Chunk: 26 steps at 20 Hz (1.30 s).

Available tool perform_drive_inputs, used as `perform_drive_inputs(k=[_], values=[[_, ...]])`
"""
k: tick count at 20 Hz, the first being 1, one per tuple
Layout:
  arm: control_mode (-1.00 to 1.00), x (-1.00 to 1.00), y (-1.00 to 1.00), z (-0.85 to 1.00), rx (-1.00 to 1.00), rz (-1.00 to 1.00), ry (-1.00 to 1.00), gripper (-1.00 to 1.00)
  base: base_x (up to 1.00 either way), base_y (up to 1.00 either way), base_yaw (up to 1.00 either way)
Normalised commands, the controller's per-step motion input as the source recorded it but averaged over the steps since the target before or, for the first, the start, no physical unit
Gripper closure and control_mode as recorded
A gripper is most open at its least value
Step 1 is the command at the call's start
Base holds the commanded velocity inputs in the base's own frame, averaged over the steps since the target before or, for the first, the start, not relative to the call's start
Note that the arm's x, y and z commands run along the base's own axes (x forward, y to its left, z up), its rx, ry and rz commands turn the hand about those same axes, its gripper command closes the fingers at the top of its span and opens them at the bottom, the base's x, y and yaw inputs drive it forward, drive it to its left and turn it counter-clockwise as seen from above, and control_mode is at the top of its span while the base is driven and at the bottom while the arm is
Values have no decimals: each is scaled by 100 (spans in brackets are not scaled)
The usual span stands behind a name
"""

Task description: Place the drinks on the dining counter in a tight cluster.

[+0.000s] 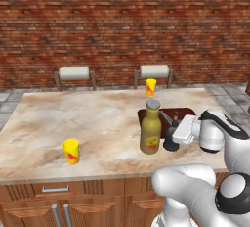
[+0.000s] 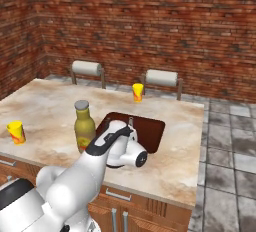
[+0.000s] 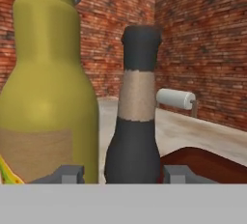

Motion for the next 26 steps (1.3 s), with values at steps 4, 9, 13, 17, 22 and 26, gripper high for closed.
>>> perform_drive_inputs(k=[4,9,13,17,22,26], values=[[-100,0,1,1,0,0,3,-100,0,0,0],[-100,-11,0,2,0,0,2,-100,0,0,0],[-100,-13,-2,4,0,0,3,-100,0,0,0],[-100,-30,-15,12,0,-5,3,-100,0,0,0],[-100,-37,-11,23,0,-11,8,-100,0,0,0],[-100,-31,-14,27,0,-12,11,-100,0,0,0]])
